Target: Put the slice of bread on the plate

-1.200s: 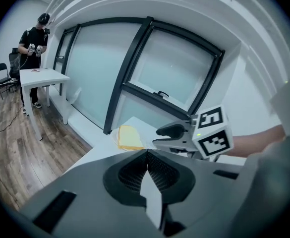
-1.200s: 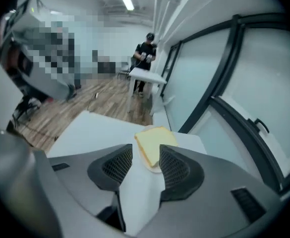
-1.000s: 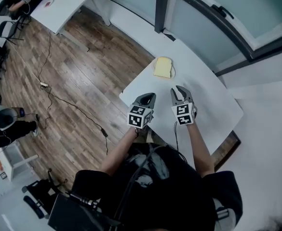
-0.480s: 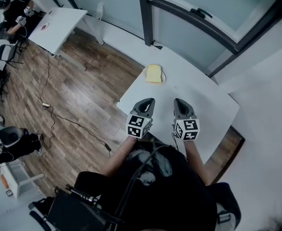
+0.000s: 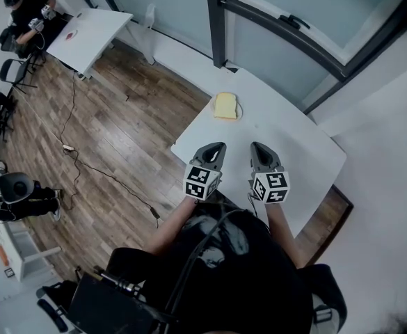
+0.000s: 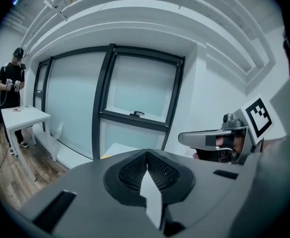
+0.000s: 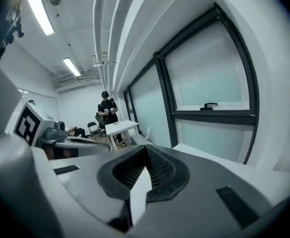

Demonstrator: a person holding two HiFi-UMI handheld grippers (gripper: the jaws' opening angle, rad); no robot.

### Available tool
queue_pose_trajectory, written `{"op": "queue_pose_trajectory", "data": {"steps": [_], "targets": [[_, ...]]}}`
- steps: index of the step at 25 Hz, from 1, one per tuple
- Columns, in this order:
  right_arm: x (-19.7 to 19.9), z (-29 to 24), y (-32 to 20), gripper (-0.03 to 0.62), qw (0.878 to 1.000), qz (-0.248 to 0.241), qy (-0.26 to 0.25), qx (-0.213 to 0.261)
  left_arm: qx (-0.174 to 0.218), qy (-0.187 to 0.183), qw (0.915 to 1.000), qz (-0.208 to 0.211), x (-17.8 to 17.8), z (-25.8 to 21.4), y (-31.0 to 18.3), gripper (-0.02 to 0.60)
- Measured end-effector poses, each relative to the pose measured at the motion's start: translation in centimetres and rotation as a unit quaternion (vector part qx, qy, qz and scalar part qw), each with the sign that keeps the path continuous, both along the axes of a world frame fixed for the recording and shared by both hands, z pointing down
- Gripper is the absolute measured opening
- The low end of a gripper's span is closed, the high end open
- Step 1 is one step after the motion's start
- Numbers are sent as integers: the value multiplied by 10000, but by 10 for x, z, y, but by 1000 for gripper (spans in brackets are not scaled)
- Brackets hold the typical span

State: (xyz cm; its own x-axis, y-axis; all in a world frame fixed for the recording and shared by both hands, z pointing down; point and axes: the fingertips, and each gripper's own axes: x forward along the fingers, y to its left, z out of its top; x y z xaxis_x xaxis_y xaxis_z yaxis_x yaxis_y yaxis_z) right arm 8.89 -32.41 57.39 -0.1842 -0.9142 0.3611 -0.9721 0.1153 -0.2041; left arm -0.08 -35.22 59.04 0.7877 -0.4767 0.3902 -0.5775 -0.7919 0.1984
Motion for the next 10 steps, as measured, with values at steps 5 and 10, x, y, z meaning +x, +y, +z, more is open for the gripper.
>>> {"op": "queue_pose_trajectory", "data": {"steps": [5, 10], "targets": [[-12, -1, 2, 9, 9999, -75, -150, 13, 13, -1, 10000, -19, -9, -2, 6, 6], [-22, -3, 4, 9, 9996, -209, -176, 19, 5, 24, 10000, -72, -15, -3, 10, 6]]}}
